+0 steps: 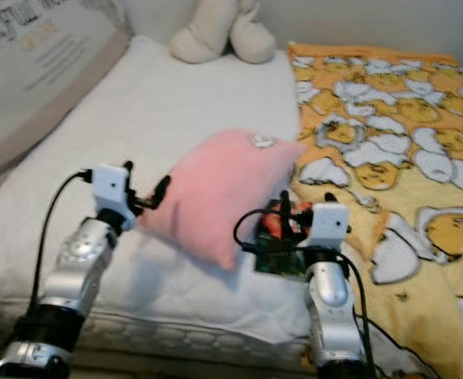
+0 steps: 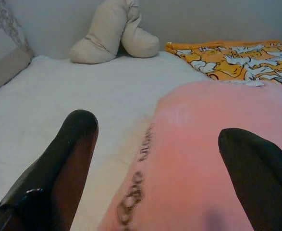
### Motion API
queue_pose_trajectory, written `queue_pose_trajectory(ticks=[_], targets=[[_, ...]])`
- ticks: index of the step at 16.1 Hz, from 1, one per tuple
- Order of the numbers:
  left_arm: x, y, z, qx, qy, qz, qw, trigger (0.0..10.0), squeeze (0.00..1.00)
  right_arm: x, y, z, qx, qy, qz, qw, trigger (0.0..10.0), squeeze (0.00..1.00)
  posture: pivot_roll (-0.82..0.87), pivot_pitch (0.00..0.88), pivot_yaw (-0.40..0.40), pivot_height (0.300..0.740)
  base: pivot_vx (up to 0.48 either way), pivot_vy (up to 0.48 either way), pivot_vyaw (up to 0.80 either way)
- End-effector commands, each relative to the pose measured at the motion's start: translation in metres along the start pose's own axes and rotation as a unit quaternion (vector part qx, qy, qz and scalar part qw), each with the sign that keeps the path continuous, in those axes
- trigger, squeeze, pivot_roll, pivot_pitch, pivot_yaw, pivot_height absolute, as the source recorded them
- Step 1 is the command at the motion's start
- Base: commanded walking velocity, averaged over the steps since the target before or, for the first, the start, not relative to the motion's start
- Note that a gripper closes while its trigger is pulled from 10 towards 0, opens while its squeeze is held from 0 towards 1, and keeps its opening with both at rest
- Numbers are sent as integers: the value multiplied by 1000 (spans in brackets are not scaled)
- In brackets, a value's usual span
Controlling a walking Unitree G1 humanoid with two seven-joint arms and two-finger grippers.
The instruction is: Clean up the room
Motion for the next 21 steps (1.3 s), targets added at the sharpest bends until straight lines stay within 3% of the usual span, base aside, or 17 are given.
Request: queue_pose_trajectory(ticks=[1,3,4,5,13,14,15,21], targets=[[1,2,-5,13,5,-3,1000,10000,0,1,2,-3,2,5,0,1000,10000,0,-43,0,16,740,0,480,0],[1,1,-6,28,7,-9,1000,10000,0,2,2,-3,2,6,0,1000,10000,0,-44,0,16,740,0,480,0],[2,-1,-7,38,12,-18,999,10000,1000,2,2,-3,12,7,1,1000,10000,953,-45,0,18,740,0,0,0],[3,0,-7,36,13,-14,999,10000,1000,3,2,-3,18,7,1,1000,10000,1000,-45,0,18,740,0,0,0],[11,5,-4,30,5,-11,999,10000,1000,2,0,3,12,-10,-8,1000,10000,1000,-52,0,21,740,0,0,0],[11,6,-2,26,0,-9,1000,10000,71,2,0,5,4,-15,-8,1000,10000,1000,-51,0,21,740,0,0,0],[10,12,2,13,-9,14,1000,10000,0,3,3,8,-16,-25,3,1000,10000,0,-52,0,22,740,0,0,0],[10,16,8,-5,-14,32,999,10000,0,6,10,22,-29,-62,17,997,10000,0,-51,0,23,740,464,0,0]])
Point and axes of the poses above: a point about 5 cm out from each wrist's last joint towards the gripper, its own x axis pointing out of the wrist towards the gripper, its own y axis along the axis of the wrist's last joint, z = x × y, the point moved 2 cm from there along x, pointing out of the wrist towards the gripper, and after that the axes turned 10 degrees about -x, right-handed, at the moved point
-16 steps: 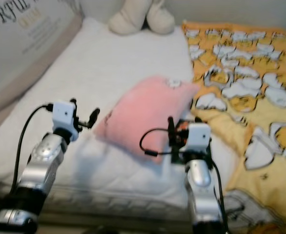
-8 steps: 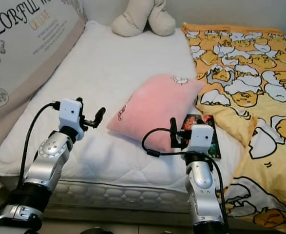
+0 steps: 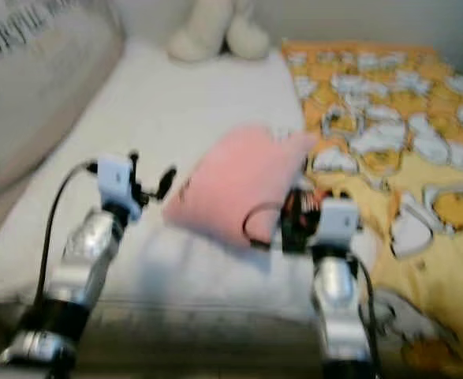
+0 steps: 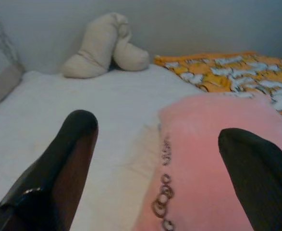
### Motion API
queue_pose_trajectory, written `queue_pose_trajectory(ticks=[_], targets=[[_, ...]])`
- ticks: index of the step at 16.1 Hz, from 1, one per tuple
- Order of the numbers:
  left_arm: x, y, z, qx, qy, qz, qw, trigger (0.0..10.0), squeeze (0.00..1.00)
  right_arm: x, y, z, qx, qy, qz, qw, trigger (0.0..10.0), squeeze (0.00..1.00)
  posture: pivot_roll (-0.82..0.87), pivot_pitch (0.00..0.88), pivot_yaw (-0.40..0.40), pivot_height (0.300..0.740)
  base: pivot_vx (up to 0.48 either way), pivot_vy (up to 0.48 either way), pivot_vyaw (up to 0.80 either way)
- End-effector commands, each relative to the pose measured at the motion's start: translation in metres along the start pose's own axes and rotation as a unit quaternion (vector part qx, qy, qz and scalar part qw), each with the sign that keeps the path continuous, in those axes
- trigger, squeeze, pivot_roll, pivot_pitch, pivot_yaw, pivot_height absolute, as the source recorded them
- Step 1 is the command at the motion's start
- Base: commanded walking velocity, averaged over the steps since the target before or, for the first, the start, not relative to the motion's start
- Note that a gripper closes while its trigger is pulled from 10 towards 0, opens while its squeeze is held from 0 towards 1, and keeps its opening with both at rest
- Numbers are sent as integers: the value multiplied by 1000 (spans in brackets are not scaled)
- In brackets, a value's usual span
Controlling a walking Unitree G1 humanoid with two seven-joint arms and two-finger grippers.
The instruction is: Clean up the room
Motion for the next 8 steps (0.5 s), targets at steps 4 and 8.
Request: queue_pose_trajectory(ticks=[4,8], targets=[[6,9,-3,-23,-1,9,1000,10000,0,1,7,2,15,-10,14,1000,10000,0,-53,0,25,740,464,0,0],[27,8,1,-26,-24,-38,999,10000,0,-4,3,7,55,-9,-6,998,10000,0,-57,0,21,740,115,0,0]])
Point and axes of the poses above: a point about 5 cm out from each wrist's last joint towards the gripper, its own x axis pointing out of the wrist towards the gripper, its own y axis along the axis of the wrist's last joint, z = x × y, the point moved 2 cm from there along x, pointing out of the wrist towards the gripper, and after that the axes turned 10 degrees about -x, right-handed, at the moved point
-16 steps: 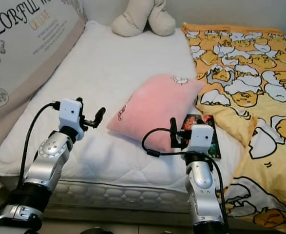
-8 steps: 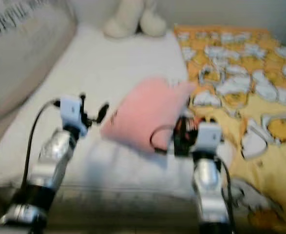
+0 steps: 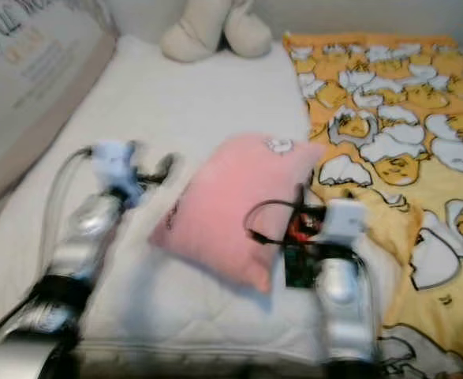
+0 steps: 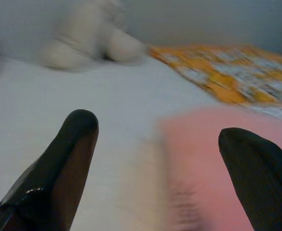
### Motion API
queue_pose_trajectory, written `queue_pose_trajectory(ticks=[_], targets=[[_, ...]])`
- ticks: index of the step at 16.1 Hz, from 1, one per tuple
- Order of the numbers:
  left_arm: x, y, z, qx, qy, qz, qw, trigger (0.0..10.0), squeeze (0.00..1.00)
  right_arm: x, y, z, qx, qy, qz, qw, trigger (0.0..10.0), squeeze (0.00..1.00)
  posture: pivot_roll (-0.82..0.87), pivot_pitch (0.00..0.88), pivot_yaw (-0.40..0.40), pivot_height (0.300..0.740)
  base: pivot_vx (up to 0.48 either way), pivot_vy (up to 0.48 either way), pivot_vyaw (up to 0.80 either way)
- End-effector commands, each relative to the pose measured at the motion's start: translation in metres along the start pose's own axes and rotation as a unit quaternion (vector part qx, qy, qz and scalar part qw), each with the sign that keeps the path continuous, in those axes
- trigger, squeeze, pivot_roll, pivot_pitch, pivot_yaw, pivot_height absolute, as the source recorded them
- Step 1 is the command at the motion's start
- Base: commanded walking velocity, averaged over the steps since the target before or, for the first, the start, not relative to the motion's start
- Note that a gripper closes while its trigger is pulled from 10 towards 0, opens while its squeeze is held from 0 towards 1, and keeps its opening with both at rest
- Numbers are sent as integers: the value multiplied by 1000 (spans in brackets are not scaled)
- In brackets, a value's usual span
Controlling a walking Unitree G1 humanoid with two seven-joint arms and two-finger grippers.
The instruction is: Clean up the room
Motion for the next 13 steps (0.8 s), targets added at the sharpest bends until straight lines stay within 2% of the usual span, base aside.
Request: queue_pose_trajectory(ticks=[1,4,5,9,11,12,13], targets=[[0,-2,-16,-11,12,-24,1000,10000,0,0,8,1,25,3,6,1000,10000,0,-63,0,18,740,0,0,0],[10,-3,-24,-48,16,-60,997,10000,0,3,8,11,63,8,-15,998,10000,0,-96,0,14,740,0,0,0],[14,-6,-27,-70,26,-81,994,10000,0,7,4,12,92,25,-35,995,10000,0,-114,0,20,740,0,0,0],[15,-19,-25,-128,33,-112,985,10000,0,11,-6,9,128,56,-75,987,10000,0,-135,0,24,740,0,0,0],[16,-23,-22,-165,40,-114,979,10000,0,14,-14,3,143,67,-90,983,10000,0,-140,21,33,740,0,0,0],[18,-26,-17,-182,40,-118,975,10000,0,18,-21,-5,164,80,-106,977,10000,0,-140,33,33,740,0,0,0],[20,-29,-8,-183,30,-126,974,10000,0,23,-26,-14,195,87,-122,969,10000,0,-139,47,36,740,0,0,0]])
Point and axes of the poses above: a point about 5 cm out from each wrist's last joint towards the gripper, its own x axis pointing out of the wrist towards the gripper, its own y axis along the axis of the wrist's last joint, z = x × y, the point moved 2 cm from there along x, pointing out of the wrist towards the gripper, and after that the axes turned 10 degrees about -x, right-handed, at the moved point
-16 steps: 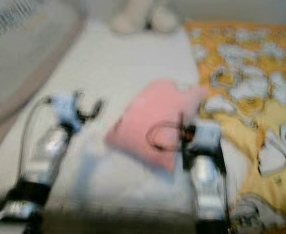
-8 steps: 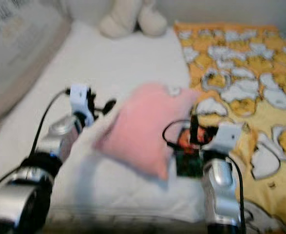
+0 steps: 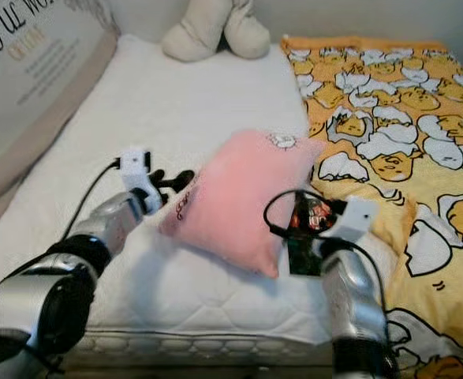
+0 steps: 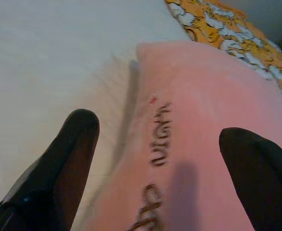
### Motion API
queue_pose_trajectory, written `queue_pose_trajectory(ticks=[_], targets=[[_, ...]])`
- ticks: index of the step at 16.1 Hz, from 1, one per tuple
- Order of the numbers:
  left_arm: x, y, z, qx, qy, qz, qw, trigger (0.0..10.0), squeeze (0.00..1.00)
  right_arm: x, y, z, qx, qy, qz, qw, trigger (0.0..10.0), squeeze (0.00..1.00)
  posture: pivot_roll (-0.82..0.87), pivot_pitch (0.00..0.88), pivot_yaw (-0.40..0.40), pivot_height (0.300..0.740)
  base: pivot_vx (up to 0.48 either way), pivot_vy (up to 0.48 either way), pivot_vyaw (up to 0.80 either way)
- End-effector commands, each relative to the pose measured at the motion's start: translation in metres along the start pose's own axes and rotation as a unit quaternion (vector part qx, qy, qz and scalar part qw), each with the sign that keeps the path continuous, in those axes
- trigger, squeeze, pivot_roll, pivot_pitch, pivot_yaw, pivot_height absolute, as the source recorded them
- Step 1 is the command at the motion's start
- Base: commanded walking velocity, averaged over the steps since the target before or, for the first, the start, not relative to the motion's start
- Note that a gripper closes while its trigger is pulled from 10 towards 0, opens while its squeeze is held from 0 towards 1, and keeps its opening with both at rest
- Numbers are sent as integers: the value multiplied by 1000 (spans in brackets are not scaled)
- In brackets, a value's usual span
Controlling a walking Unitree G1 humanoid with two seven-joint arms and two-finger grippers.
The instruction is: Clean up the room
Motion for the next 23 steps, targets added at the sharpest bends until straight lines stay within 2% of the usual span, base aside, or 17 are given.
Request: queue_pose_trajectory(ticks=[1,4,5,6,8,11,12,13,15,18,20,23], targets=[[4,-1,9,6,-6,-8,1000,10000,0,4,-7,-6,35,14,-18,999,10000,0,-144,64,40,740,0,0,0],[8,-11,18,14,-10,-28,999,10000,0,14,-20,-27,97,45,-49,993,10000,0,-152,94,48,740,0,0,0],[10,-25,28,14,-25,-53,998,10000,0,21,-29,-48,132,70,-71,986,10000,0,-149,108,52,740,0,0,0],[10,-29,31,17,-34,-64,997,10000,0,22,-31,-53,142,78,-76,984,10000,0,-147,111,53,740,0,0,0],[8,-51,39,54,-63,-124,989,10000,0,19,-39,-61,149,82,-88,981,10000,0,-144,111,52,740,0,0,0],[8,-62,43,54,-67,-141,986,10000,0,19,-46,-68,164,90,-107,977,10000,0,-150,111,52,740,0,0,0],[9,-66,53,13,-92,-147,985,10000,0,19,-49,-74,162,102,-120,974,5765,0,-149,110,52,740,0,0,0],[9,-66,57,-12,-103,-142,984,0,0,19,-48,-76,166,107,-118,973,0,0,-147,110,51,740,0,0,0],[8,-69,57,-61,-109,-133,983,0,0,14,-46,-71,157,103,-114,976,0,0,-154,110,49,740,0,0,0],[3,-83,55,-55,-114,-148,981,0,0,6,-37,-58,134,105,-101,980,0,0,-153,111,44,740,0,0,0],[-1,-95,51,-24,-113,-164,980,0,0,-2,-39,-50,99,103,-103,984,0,0,-153,104,44,740,0,0,0],[-3,-99,50,3,-127,-168,978,0,0,-16,-47,-43,71,92,-110,987,0,0,-144,77,51,740,0,0,0]])
Point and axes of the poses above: a point about 5 cm out from each wrist's last joint towards the gripper, its own x axis pointing out of the wrist towards the gripper, its own y axis along the axis of the wrist's last joint, z = x × y, the point moved 2 cm from there along x, pointing out of the wrist towards the gripper, and after that the axes turned 10 degrees about -x, right-handed, at the moved point
